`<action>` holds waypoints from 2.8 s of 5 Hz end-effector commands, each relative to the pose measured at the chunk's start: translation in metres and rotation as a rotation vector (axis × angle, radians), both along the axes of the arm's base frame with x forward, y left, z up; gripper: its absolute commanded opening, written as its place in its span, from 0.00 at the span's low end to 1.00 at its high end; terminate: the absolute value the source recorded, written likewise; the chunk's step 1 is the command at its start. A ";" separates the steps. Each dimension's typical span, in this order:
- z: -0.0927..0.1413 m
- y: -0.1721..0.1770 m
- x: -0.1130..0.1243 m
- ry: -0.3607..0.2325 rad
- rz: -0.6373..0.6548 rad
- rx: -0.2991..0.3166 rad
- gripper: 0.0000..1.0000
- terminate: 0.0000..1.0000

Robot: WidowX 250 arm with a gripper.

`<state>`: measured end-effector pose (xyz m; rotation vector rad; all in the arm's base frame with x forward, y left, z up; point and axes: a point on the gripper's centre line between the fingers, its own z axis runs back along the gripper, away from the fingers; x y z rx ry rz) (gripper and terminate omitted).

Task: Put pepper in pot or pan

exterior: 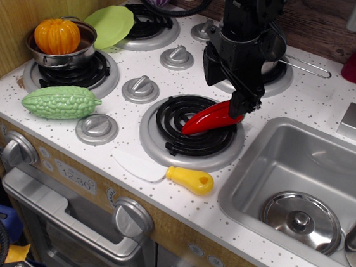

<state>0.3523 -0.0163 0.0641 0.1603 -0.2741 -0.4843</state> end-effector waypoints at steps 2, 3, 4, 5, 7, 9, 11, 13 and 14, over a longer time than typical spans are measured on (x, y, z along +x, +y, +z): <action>-0.008 0.004 0.000 -0.012 -0.012 -0.023 1.00 0.00; -0.013 0.010 0.003 -0.014 -0.023 -0.054 1.00 0.00; -0.023 0.013 0.004 -0.018 -0.020 -0.106 1.00 0.00; -0.028 0.015 0.005 -0.018 -0.017 -0.132 1.00 0.00; -0.032 0.011 0.003 -0.039 0.005 -0.136 0.00 0.00; 0.006 0.020 0.024 -0.080 -0.019 -0.057 0.00 0.00; 0.034 0.046 0.064 -0.192 -0.026 0.012 0.00 0.00; 0.050 0.058 0.090 -0.312 -0.070 0.111 0.00 0.00; 0.049 0.064 0.107 -0.364 -0.112 0.131 0.00 0.00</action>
